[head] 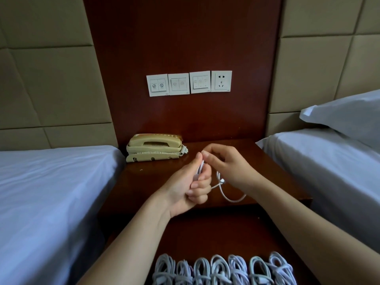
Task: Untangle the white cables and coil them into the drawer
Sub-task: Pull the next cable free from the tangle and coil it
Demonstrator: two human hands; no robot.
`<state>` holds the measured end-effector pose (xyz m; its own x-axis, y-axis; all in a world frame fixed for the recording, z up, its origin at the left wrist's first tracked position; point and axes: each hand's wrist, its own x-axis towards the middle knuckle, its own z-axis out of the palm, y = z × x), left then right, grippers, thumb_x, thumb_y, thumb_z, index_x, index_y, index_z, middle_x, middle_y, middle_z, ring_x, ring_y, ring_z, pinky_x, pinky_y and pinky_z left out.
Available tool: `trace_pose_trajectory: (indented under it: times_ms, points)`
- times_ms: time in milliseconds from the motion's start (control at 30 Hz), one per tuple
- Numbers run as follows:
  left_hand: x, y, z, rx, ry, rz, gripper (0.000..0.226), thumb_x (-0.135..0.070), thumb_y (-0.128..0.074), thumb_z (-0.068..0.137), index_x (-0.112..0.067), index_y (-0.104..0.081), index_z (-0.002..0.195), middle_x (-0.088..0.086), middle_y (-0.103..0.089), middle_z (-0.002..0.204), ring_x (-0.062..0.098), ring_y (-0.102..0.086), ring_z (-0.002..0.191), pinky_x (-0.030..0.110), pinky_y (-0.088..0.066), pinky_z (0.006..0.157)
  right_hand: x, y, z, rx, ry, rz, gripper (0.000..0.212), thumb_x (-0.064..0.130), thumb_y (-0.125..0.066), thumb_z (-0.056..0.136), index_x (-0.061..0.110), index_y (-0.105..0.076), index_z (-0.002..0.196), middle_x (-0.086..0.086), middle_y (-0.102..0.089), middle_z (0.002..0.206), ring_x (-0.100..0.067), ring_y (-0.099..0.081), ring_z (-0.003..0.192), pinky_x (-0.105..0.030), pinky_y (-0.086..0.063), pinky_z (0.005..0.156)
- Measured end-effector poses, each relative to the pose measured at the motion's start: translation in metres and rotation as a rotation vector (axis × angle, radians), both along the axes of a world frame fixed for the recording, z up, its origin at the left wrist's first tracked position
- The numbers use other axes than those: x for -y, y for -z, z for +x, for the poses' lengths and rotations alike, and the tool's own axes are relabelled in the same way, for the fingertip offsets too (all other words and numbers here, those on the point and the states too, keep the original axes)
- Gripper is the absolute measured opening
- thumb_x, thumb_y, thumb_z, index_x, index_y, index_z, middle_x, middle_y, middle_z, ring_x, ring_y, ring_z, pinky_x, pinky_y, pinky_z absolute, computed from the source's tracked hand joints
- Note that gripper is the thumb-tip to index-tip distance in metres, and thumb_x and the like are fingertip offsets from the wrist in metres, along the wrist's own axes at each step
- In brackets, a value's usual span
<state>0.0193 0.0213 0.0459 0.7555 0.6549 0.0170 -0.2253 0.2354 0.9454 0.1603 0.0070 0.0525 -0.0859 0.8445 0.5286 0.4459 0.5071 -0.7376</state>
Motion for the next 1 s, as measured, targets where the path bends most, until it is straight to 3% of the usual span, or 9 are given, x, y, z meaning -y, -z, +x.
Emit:
trace_pose_trajectory:
  times_ms: [133, 267, 433, 600, 700, 767, 900, 1000]
  points:
    - [0.001, -0.001, -0.002, 0.048, 0.007, -0.007, 0.056, -0.047, -0.028, 0.096, -0.015, -0.039, 0.051, -0.008, -0.023, 0.038, 0.000, -0.019, 0.029, 0.012, -0.017, 0.030, 0.000, 0.002, -0.001, -0.017, -0.060, -0.076, 0.039, 0.025, -0.046, 0.097, -0.003, -0.057, 0.072, -0.007, -0.046, 0.060, -0.017, -0.039, 0.055, -0.021, -0.031, 0.047]
    - [-0.001, -0.001, -0.001, 0.016, -0.025, 0.031, 0.052, -0.043, -0.029, 0.098, -0.012, -0.035, 0.055, -0.007, -0.024, 0.039, 0.001, -0.020, 0.029, 0.012, -0.019, 0.030, -0.002, 0.005, -0.003, -0.032, -0.030, -0.042, 0.043, 0.023, -0.044, 0.098, -0.011, -0.056, 0.074, -0.009, -0.048, 0.063, -0.015, -0.040, 0.058, -0.022, -0.034, 0.053]
    - [-0.005, -0.003, 0.001, -0.072, -0.012, 0.141, 0.052, -0.045, -0.032, 0.096, -0.014, -0.034, 0.055, -0.007, -0.023, 0.037, 0.002, -0.020, 0.029, 0.014, -0.021, 0.032, -0.005, 0.005, -0.002, -0.023, 0.009, -0.028, 0.043, 0.022, -0.045, 0.099, -0.009, -0.054, 0.070, -0.009, -0.048, 0.062, -0.015, -0.039, 0.059, -0.028, -0.033, 0.055]
    - [-0.006, -0.003, -0.003, -0.096, 0.066, 0.162, 0.053, -0.034, -0.032, 0.100, -0.018, -0.034, 0.050, -0.007, -0.022, 0.036, 0.002, -0.017, 0.029, 0.014, -0.017, 0.032, -0.002, 0.005, 0.000, -0.075, -0.058, -0.151, 0.038, 0.027, -0.044, 0.097, 0.009, -0.049, 0.064, 0.007, -0.041, 0.053, 0.000, -0.034, 0.049, -0.013, -0.028, 0.047]
    - [-0.005, -0.006, -0.004, 0.051, 0.032, 0.039, 0.053, -0.029, -0.029, 0.100, -0.018, -0.034, 0.048, -0.008, -0.022, 0.036, 0.001, -0.017, 0.027, 0.014, -0.019, 0.030, -0.008, 0.010, 0.002, -0.083, -0.025, -0.178, 0.045, 0.030, -0.044, 0.097, -0.009, -0.055, 0.078, -0.006, -0.050, 0.065, -0.017, -0.043, 0.062, -0.029, -0.035, 0.059]
    - [-0.008, -0.008, -0.005, 0.170, -0.018, -0.066, 0.054, -0.027, -0.027, 0.100, -0.017, -0.035, 0.048, -0.007, -0.023, 0.035, 0.001, -0.019, 0.025, 0.014, -0.019, 0.028, -0.011, 0.015, 0.000, -0.008, 0.008, -0.184, 0.045, 0.025, -0.042, 0.099, -0.017, -0.055, 0.087, -0.011, -0.049, 0.071, -0.019, -0.041, 0.067, -0.032, -0.034, 0.063]
    - [-0.013, -0.010, -0.007, 0.285, -0.180, -0.213, 0.051, -0.025, -0.026, 0.100, -0.016, -0.034, 0.051, -0.007, -0.025, 0.036, 0.002, -0.022, 0.025, 0.015, -0.021, 0.027, -0.008, 0.017, -0.009, 0.219, 0.017, -0.222, 0.034, 0.016, -0.044, 0.098, -0.001, -0.055, 0.071, -0.002, -0.043, 0.057, -0.005, -0.032, 0.047, -0.021, -0.029, 0.048]
    - [-0.015, -0.010, -0.003, 0.302, -0.342, -0.224, 0.043, -0.023, -0.027, 0.100, -0.015, -0.031, 0.058, -0.006, -0.028, 0.038, 0.004, -0.025, 0.027, 0.014, -0.024, 0.030, -0.003, 0.012, -0.018, 0.364, 0.000, -0.255, 0.029, 0.013, -0.046, 0.095, 0.002, -0.058, 0.071, 0.000, -0.050, 0.059, -0.005, -0.038, 0.048, -0.022, -0.034, 0.052]
